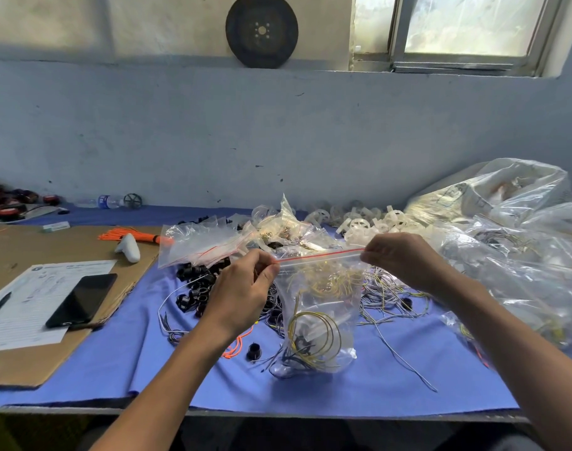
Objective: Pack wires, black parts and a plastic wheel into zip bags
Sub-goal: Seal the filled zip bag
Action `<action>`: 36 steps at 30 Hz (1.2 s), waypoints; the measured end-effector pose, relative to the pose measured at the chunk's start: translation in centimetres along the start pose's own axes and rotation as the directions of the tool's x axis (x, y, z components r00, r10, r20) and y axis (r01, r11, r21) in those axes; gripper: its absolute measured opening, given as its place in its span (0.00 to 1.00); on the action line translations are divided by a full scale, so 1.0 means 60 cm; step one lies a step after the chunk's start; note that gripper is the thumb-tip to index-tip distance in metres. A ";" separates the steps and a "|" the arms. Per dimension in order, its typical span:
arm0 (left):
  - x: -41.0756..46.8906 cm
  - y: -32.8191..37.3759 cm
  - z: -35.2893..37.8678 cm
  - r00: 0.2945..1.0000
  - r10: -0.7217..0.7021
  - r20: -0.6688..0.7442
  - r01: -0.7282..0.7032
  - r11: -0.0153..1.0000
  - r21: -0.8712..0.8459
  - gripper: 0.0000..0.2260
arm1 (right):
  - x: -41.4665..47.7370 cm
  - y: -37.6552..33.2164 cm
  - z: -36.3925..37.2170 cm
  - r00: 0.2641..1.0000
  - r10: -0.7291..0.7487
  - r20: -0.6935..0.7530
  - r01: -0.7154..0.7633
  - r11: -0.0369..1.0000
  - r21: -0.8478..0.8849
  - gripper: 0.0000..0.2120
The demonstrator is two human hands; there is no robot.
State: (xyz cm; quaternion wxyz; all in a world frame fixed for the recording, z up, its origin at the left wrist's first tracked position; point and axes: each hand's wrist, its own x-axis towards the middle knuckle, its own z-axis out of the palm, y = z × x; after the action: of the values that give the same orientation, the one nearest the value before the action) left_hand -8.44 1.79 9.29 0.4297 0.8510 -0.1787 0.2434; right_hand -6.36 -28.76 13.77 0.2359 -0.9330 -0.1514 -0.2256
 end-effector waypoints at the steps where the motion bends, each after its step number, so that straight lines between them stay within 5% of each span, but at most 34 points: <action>1: 0.001 0.002 0.003 1.000 0.001 0.007 -0.001 1.000 0.002 0.04 | -0.002 0.005 -0.001 1.000 0.024 -0.014 -0.024 0.999 0.022 0.06; 6: 0.008 0.001 0.012 0.998 -0.056 0.019 0.057 0.998 -0.025 0.04 | -0.020 0.008 0.015 0.995 0.088 -0.044 -0.078 0.979 0.190 0.11; 9: 0.007 -0.003 0.016 0.996 -0.085 0.000 0.084 0.989 -0.119 0.04 | -0.060 0.003 0.065 0.970 0.181 0.163 -0.242 0.796 0.556 0.20; 11: 0.004 -0.007 0.017 0.996 -0.091 0.007 0.091 0.979 -0.182 0.03 | -0.094 -0.001 0.116 0.924 0.178 0.337 -0.358 0.711 0.606 0.26; 13: -0.002 -0.015 0.017 0.995 -0.099 0.031 0.104 0.963 -0.250 0.02 | -0.121 -0.009 0.164 0.911 0.143 0.388 -0.371 0.698 0.613 0.21; 16: -0.033 -0.045 0.026 0.984 -0.176 0.023 0.175 0.942 -0.285 0.09 | -0.131 -0.015 0.192 0.928 0.247 0.279 -0.369 0.720 0.588 0.06; 24: -0.162 -0.130 0.088 0.932 -0.363 -0.008 0.363 0.930 0.056 0.20 | -0.095 0.053 0.078 0.876 0.468 0.118 -0.399 0.565 0.722 0.12; 28: -0.138 -0.154 0.102 0.931 -0.354 0.094 0.362 0.928 -0.093 0.20 | -0.027 0.143 -0.084 0.648 0.746 -0.154 -0.200 0.362 0.910 0.10; 30: -0.131 -0.153 0.105 0.940 -0.329 0.090 0.338 0.934 -0.117 0.18 | -0.007 0.179 -0.150 0.453 0.876 -0.168 -0.051 0.214 0.976 0.06; 32: -0.127 -0.173 0.101 0.932 -0.332 0.148 0.349 0.930 -0.117 0.19 | -0.010 0.202 -0.162 0.360 0.920 -0.153 -0.108 0.205 0.973 0.14; 34: -0.128 -0.170 0.096 0.900 -0.368 0.232 0.390 0.919 -0.054 0.17 | -0.022 0.204 -0.119 0.401 0.901 -0.166 -0.258 0.285 0.923 0.06; 36: -0.154 -0.164 0.099 0.944 -0.284 0.167 0.271 0.958 0.094 0.19 | -0.042 0.191 -0.036 0.527 0.843 -0.108 -0.385 0.350 0.854 0.03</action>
State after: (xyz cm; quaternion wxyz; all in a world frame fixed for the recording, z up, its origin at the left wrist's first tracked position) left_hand -9.36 3.39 -5.35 0.4121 0.9005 -0.0864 0.1091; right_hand -4.80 -39.97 9.99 0.6953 -0.6213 0.2279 -0.2802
